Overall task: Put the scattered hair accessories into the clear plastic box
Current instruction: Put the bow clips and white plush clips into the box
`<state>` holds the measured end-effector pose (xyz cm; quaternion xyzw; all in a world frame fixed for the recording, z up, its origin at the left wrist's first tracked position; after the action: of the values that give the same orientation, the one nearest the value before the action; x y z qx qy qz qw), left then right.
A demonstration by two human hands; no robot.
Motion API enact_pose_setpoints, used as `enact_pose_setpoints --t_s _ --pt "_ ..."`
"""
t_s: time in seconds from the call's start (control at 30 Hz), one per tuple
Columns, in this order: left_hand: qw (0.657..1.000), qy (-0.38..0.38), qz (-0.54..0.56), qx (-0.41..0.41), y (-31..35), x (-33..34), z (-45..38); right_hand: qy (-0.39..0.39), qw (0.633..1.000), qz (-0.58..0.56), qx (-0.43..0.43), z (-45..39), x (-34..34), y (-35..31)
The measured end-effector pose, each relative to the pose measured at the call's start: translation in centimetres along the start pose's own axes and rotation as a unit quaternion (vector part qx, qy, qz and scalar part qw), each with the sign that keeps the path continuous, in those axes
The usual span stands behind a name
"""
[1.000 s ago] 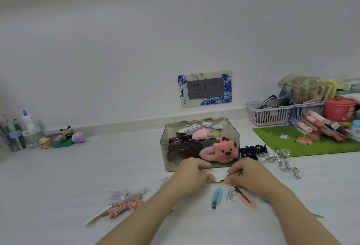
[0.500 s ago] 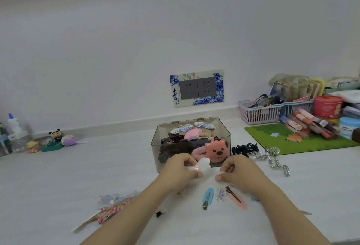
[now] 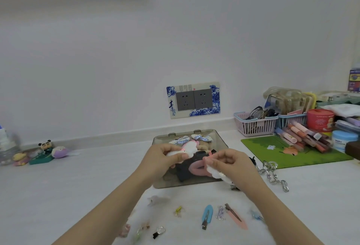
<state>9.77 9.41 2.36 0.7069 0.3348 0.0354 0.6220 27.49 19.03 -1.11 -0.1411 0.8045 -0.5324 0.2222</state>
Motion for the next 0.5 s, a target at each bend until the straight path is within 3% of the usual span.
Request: enact_pose_setpoints --t_s 0.1,0.33,0.5 --pt "1.000 0.003 0.001 0.007 0.4 -0.5 -1.6 0.005 1.000 0.013 -0.007 -1.3 -0.5 -1.6" --pt "0.999 -0.038 -0.028 -0.002 0.7 -1.5 -7.8 0.001 0.979 0.205 0.003 -8.1 -1.6 -3.2" --pt "0.989 -0.116 -0.096 -0.009 0.2 -0.1 -11.1 -0.001 0.970 0.242 -0.020 -11.9 -0.6 -2.7"
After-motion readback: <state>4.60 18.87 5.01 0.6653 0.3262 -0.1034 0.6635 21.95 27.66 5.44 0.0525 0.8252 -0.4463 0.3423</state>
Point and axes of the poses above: each hand's wrist, its own z-axis away from the middle knuckle, its own x-axis out of the palm, y = z × x, the point moved 1 cm from there along -z, towards the middle knuckle, and after that the axes turned 3 degrees about z, right-handed, at the moved point
